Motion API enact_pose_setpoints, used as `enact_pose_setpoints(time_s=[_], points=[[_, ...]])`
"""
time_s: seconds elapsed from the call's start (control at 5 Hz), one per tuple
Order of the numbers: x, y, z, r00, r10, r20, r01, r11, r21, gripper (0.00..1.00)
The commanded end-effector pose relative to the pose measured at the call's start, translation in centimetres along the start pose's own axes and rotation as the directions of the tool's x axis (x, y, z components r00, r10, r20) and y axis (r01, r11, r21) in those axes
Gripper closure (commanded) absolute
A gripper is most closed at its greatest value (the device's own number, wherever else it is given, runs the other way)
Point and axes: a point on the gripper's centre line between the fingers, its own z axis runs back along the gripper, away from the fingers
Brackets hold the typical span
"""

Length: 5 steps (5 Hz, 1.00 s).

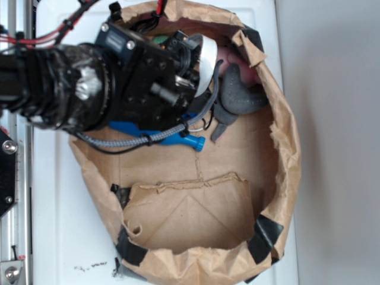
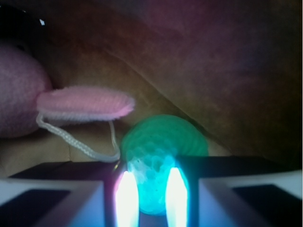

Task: Grab the green ball.

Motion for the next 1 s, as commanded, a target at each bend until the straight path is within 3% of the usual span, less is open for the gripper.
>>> enact_pose_setpoints(time_s=[0.0,0.2,0.6,0.8], points=[[1.5,0.9,1.8,0.999,0.035,0.036,-0.033,0.999,-0.042,1.0],[2.3,1.4,5.1,0.997,0.072,0.027,-0.068,0.99,-0.125,1.0],[5.0,3.5,11.9,0.985,0.162,-0.056,-0.171,0.935,-0.31,1.0],[5.9,3.9,13.8,0.983,0.149,-0.11,-0.178,0.925,-0.336,1.0]])
